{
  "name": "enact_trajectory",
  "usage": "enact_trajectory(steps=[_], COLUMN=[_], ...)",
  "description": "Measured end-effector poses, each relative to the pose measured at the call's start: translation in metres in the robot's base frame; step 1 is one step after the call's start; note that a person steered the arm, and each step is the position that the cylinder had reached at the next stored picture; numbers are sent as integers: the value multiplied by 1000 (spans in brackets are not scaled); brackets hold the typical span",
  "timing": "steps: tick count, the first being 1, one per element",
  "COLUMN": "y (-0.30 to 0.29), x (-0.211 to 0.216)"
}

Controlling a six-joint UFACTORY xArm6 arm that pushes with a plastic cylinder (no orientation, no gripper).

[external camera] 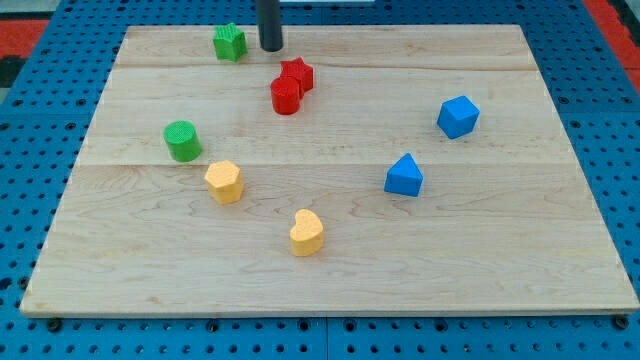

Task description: Place the green star at the top of the green circle

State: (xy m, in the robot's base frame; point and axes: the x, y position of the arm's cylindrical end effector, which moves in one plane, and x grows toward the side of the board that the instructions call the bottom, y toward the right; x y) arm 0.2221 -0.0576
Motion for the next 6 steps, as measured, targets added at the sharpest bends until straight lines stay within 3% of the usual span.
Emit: enact_trajectory(steps=[1, 2, 4, 6], y=[-34, -104, -121, -121], x=[-17, -20, 29, 31])
